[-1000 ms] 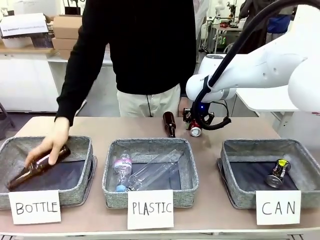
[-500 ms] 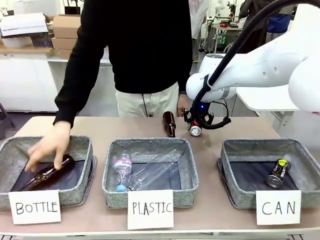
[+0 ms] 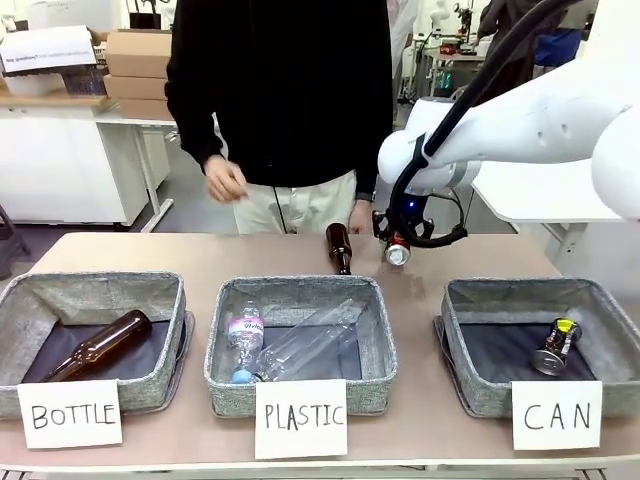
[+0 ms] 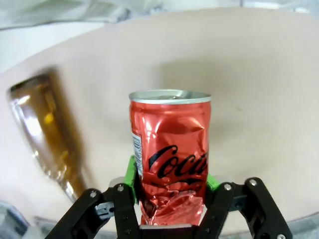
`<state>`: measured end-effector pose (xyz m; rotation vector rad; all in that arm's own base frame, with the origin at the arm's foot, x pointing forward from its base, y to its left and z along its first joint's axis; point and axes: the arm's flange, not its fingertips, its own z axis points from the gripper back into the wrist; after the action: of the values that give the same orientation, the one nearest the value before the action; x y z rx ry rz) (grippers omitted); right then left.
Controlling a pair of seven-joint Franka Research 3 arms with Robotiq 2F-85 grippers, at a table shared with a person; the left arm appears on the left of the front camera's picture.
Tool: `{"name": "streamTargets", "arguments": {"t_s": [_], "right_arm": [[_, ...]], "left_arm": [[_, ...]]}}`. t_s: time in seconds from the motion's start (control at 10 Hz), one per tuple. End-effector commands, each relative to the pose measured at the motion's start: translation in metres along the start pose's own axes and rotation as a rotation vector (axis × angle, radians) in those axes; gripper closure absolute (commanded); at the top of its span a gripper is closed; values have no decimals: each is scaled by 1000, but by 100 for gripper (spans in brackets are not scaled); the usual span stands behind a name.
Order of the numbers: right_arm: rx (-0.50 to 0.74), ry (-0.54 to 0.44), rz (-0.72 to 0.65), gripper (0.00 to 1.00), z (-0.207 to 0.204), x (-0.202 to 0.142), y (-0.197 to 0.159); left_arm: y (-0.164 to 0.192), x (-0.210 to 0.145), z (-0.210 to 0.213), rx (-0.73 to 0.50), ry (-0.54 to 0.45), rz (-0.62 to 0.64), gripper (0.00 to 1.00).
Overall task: Sort the can waste into the basket.
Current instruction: Pick up the can waste from the table and place it in the right Fabric basket.
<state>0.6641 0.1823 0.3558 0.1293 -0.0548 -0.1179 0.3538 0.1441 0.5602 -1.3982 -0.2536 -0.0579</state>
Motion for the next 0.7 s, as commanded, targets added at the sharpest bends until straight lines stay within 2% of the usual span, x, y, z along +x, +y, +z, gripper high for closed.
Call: {"name": "streamTargets", "arguments": {"t_s": [0.0,0.1,0.2,0.3,0.4,0.6], "right_arm": [[116,176,40,100,119,-78,-41],[107,234,105,100,150,-123,-55],[70,266,159,100,162,-163,-75],[80,291,225,100,164,-197,-98],[145,280,241,100,157,-226,-126],[268,238,211,100,136,-253,-158]], "left_arm": [[-3,-3,1,-2,10,8,0],[-3,-3,1,-2,10,8,0],[-3,-3,1,-2,10,8,0],[-3,-3,1,-2,10,8,0],[-3,-3,1,-2,10,8,0],[-3,-3,1,-2,10,8,0]]}}
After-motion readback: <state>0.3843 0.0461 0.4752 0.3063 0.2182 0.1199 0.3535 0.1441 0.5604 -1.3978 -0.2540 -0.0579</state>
